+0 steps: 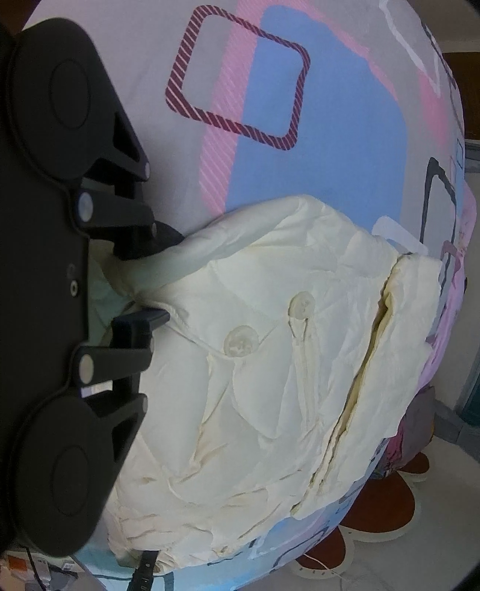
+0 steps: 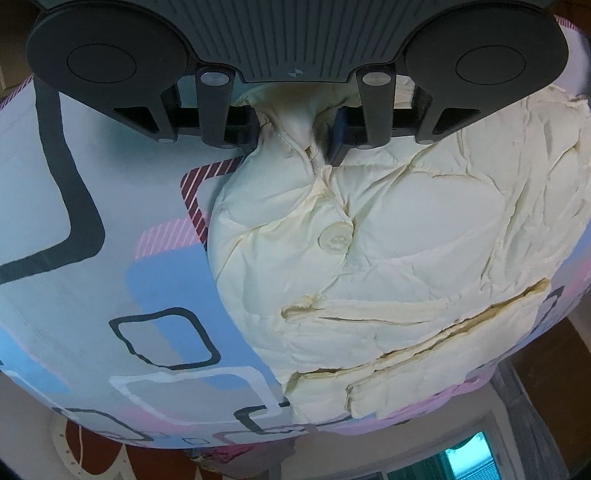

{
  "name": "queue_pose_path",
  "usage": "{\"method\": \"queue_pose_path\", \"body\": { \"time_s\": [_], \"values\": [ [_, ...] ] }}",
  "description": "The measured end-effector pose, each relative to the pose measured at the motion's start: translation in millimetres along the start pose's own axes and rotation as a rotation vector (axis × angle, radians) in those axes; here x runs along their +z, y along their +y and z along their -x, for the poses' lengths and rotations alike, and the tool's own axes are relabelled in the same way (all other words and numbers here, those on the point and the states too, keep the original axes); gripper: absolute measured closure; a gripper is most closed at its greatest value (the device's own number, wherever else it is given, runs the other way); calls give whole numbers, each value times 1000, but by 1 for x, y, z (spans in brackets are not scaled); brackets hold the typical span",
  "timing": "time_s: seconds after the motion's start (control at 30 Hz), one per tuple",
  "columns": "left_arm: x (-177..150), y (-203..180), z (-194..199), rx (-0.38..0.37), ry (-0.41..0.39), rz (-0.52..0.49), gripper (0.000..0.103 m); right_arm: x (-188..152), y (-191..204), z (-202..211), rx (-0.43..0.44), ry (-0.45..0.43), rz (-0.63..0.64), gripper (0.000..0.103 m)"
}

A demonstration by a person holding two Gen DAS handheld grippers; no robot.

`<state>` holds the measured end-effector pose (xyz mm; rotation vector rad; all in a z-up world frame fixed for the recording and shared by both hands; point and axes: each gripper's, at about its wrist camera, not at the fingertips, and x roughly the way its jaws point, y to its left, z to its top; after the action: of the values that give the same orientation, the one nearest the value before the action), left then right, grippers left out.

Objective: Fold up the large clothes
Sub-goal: 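Lower both grippers to the cream jacket hem and grasp it, then lift the hem with both grippers, fold it toward the collar, release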

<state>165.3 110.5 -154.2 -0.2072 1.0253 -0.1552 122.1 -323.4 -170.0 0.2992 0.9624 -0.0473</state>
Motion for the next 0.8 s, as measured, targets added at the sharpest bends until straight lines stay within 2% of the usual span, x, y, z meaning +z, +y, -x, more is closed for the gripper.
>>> {"method": "queue_pose_path", "body": {
  "time_s": [0.07,0.27,0.33,0.43,0.53,0.57,0.6,0.8],
  "values": [
    [0,0,3,-5,-8,2,83,1,0,4,11,-6,17,73],
    [5,0,12,-30,-19,-15,88,5,-2,12,43,-13,17,80],
    [6,1,12,-41,-16,-15,88,5,-2,11,43,-9,18,80],
    [7,1,8,-43,-4,-13,89,6,-7,5,51,28,-14,72],
    [9,2,8,-53,-7,0,90,8,-8,6,62,38,-20,72],
    [10,2,10,-61,-11,5,91,9,-8,9,70,37,-22,80],
    [12,3,12,-68,-16,10,91,11,-8,12,86,31,-19,83],
    [33,-1,30,-115,-62,17,93,29,-1,37,134,-24,8,87]
  ]
}}
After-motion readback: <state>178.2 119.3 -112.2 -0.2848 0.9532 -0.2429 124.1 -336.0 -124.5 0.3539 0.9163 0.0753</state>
